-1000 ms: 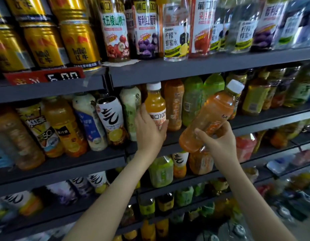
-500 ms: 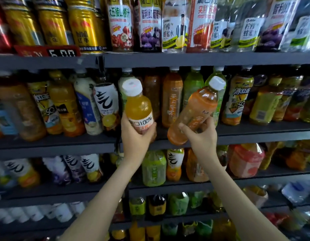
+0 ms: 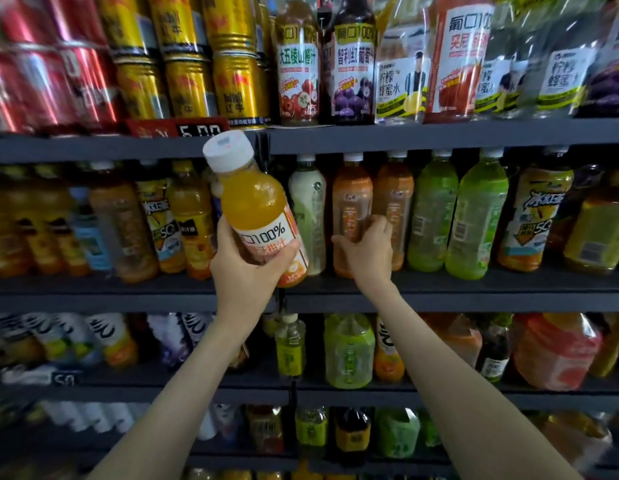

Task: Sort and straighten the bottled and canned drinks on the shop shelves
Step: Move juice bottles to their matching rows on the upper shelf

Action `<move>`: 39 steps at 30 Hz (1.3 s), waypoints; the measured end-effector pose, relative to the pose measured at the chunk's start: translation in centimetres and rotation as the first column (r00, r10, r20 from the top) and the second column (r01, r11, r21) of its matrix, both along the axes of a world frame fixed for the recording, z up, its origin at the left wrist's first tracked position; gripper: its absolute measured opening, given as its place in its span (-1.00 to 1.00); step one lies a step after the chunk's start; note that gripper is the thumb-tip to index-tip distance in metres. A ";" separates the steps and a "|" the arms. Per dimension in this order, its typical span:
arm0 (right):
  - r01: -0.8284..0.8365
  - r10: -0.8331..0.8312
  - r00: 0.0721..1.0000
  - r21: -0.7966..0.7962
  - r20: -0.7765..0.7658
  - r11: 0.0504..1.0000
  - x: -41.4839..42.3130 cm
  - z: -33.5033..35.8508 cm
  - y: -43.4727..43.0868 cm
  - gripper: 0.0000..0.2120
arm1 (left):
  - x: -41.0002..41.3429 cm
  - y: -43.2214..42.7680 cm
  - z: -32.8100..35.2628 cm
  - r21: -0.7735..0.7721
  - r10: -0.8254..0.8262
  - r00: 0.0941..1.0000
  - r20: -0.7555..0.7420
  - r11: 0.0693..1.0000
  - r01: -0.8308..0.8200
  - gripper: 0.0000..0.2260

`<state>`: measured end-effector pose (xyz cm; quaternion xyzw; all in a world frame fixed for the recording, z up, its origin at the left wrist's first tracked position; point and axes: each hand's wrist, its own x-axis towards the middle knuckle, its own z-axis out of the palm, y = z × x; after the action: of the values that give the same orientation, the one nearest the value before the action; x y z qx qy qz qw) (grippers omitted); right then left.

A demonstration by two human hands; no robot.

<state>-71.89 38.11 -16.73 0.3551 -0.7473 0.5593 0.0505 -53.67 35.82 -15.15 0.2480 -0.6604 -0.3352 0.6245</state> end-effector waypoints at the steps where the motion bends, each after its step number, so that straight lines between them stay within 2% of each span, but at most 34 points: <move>1: 0.009 -0.009 1.000 0.019 -0.005 1.000 0.1 0.1 -0.4 -0.38 | 0.2 -0.1 0.2 0.000 -0.006 0.999 0.034 1.000 0.006 -0.38; 4: 0.069 -0.061 0.996 0.147 -0.061 0.987 0.5 0.5 -0.9 -0.39 | 0.6 -0.3 1.1 0.000 -0.032 0.991 0.128 0.999 0.033 -0.35; 7: 0.157 -0.097 0.979 0.360 -0.181 0.919 0.8 1.6 -0.4 -0.38 | 0.5 -0.3 2.5 -0.008 -0.072 0.973 0.220 0.997 0.075 -0.30; 9: 0.135 -0.063 0.984 0.462 -0.167 0.876 0.6 2.7 0.7 -0.43 | 0.5 -0.1 3.5 0.000 -0.102 0.954 0.281 0.994 0.106 -0.31; 10: 0.111 -0.047 0.988 0.463 -0.147 0.879 0.6 3.6 1.5 -0.50 | 0.5 0.0 4.1 0.000 -0.119 0.944 0.307 0.992 0.125 -0.32; 11: 0.074 -0.024 0.992 0.412 -0.125 0.908 0.5 4.5 2.4 -0.59 | 0.5 0.1 4.6 0.003 -0.136 0.935 0.329 0.990 0.143 -0.33; 13: -0.070 0.087 0.993 0.188 -0.080 0.980 0.6 6.7 4.3 -0.70 | 0.4 0.3 5.8 0.003 -0.170 0.917 0.360 0.983 0.181 -0.30; 14: -0.178 0.181 0.982 0.065 -0.043 0.982 0.9 8.0 5.2 -0.72 | 0.3 0.4 6.5 -0.010 -0.181 0.911 0.371 0.980 0.199 -0.28; 15: -0.298 0.298 0.955 -0.037 0.002 0.954 1.3 9.3 6.1 -0.71 | 0.1 0.6 7.2 -0.029 -0.186 0.906 0.380 0.977 0.213 -0.28; 17: -0.497 0.508 0.860 -0.140 0.052 0.856 2.2 11.4 7.4 -0.70 | -0.4 1.1 8.6 -0.068 -0.195 0.905 0.379 0.969 0.238 -0.30; 19: -0.592 0.613 0.787 -0.190 0.074 0.783 2.9 12.5 8.3 -0.67 | -0.9 1.6 9.9 -0.087 -0.219 0.908 0.357 0.960 0.265 -0.32; 21: -0.617 0.642 0.762 -0.208 0.085 0.759 3.5 13.3 9.0 -0.58 | -1.6 2.0 11.0 -0.114 -0.227 0.911 0.344 0.953 0.280 -0.36; 25: -0.485 0.496 0.868 -0.158 0.035 0.860 4.3 14.4 9.7 -0.45 | -3.5 3.1 13.3 -0.178 -0.156 0.887 0.435 0.951 0.254 -0.50; 28: -0.337 0.348 0.938 -0.254 -0.005 0.907 3.6 15.4 10.4 -0.51 | -5.0 3.6 14.9 -0.254 -0.168 0.832 0.529 0.904 0.344 -0.41; 30: -0.279 0.290 0.957 -0.328 -0.015 0.902 2.9 16.3 11.3 -0.45 | -5.5 3.6 16.8 -0.216 -0.300 0.742 0.599 0.832 0.511 -0.30; 31: -0.262 0.279 0.960 -0.367 -0.007 0.892 2.4 16.9 11.8 -0.43 | -5.6 3.4 18.0 -0.161 -0.397 0.664 0.634 0.772 0.615 -0.27; 33: -0.233 0.262 0.965 -0.428 0.007 0.873 1.0 17.9 12.8 -0.45 | -6.1 2.6 19.9 -0.082 -0.516 0.539 0.666 0.667 0.741 -0.29; 34: -0.204 0.238 0.971 -0.450 0.019 0.869 0.3 18.4 13.2 -0.45 | -6.7 1.9 20.5 -0.090 -0.523 0.545 0.656 0.662 0.744 -0.33; 35: -0.171 0.208 0.978 -0.466 0.029 0.868 -0.6 18.9 13.5 -0.44 | -7.4 1.3 20.9 -0.110 -0.517 0.590 0.620 0.688 0.718 -0.38; 37: -0.113 0.147 0.988 -0.462 0.037 0.879 -2.3 19.6 13.8 -0.43 | -9.5 0.3 21.8 -0.118 -0.474 0.717 0.512 0.788 0.605 -0.47; 39: -0.071 0.095 0.995 -0.441 0.031 0.895 -4.0 20.1 13.6 -0.40 | -12.3 -0.5 22.7 -0.101 -0.331 0.797 0.506 0.894 0.435 -0.38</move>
<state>-75.86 51.73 3.40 0.3514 -0.5871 0.7242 0.0861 -65.93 35.35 7.50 0.1149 -0.8615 -0.3112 0.3843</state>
